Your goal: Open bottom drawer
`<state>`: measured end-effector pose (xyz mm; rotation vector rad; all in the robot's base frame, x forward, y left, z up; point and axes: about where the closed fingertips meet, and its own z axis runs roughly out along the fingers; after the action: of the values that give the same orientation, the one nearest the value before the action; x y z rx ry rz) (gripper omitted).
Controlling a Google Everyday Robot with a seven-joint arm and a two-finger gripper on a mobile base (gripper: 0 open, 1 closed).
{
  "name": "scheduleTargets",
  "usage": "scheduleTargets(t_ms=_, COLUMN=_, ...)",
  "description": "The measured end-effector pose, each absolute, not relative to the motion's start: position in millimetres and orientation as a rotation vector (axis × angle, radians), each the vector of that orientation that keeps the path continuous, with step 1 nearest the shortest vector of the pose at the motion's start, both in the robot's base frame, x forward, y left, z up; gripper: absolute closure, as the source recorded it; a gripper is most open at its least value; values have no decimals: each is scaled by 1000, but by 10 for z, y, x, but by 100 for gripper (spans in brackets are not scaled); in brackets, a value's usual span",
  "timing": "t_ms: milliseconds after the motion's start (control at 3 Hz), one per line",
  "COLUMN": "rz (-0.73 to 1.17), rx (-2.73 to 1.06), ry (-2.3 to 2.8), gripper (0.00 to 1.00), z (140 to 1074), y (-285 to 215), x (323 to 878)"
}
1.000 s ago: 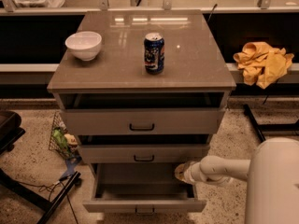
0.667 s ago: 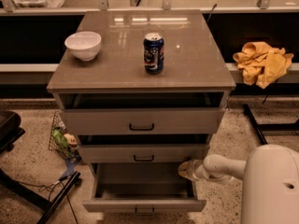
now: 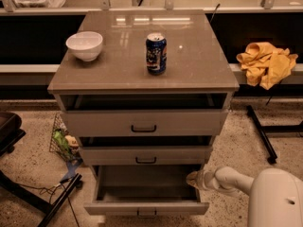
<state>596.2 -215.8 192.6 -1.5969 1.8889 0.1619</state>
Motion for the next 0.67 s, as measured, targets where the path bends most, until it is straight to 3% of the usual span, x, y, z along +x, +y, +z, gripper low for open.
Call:
scheduleTargets(t_ms=333, rz=162, rx=-1597, ry=1889, gripper=100, z=1926, y=-2158, x=5962)
scheduleTargets(t_ms=667, rz=240, rx=-1651, ry=1805, gripper=100, z=1638, y=-1368, x=5668)
